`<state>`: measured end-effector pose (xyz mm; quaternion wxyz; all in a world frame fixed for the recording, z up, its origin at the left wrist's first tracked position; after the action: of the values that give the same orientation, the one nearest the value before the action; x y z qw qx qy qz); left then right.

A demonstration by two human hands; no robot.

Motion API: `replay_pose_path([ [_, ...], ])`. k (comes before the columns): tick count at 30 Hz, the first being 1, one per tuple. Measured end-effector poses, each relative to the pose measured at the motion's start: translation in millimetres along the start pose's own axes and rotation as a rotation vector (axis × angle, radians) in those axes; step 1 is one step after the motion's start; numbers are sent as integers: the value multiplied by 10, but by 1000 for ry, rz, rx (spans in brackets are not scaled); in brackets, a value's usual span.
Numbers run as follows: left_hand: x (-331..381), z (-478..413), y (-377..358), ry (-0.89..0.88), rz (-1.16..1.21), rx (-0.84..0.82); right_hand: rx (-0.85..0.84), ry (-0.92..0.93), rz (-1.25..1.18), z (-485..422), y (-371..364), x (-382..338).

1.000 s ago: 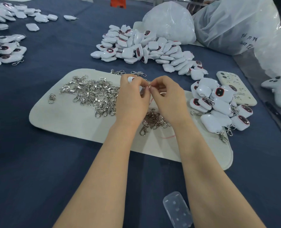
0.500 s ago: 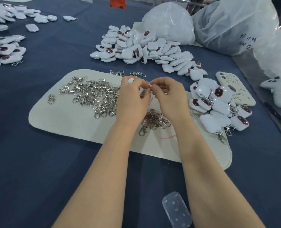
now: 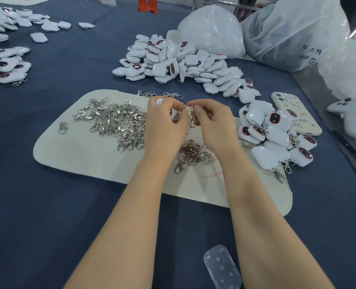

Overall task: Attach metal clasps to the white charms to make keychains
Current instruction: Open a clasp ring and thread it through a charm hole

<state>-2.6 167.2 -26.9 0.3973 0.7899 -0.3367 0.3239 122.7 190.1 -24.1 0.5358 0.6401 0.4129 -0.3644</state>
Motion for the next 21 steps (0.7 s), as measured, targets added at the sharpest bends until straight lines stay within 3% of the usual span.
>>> replay_pose_path([
  [10, -48, -24, -95, 53, 48, -132, -132, -56, -99, 12, -42, 46],
  [21, -19, -16, -113, 28, 45, -148, -106, -118, -192, -13, 24, 92],
])
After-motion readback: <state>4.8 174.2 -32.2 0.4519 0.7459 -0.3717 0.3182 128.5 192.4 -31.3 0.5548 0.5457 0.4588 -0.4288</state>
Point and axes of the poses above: each hand's wrist, its own z-axis away from the middle knuckle, its own y-axis out of the back of the hand, x = y × z, the point moved 7 cm from there along -z, towards the middle knuckle, and after that the axes turned 7 degrees about -y, right-handed, at the moved point
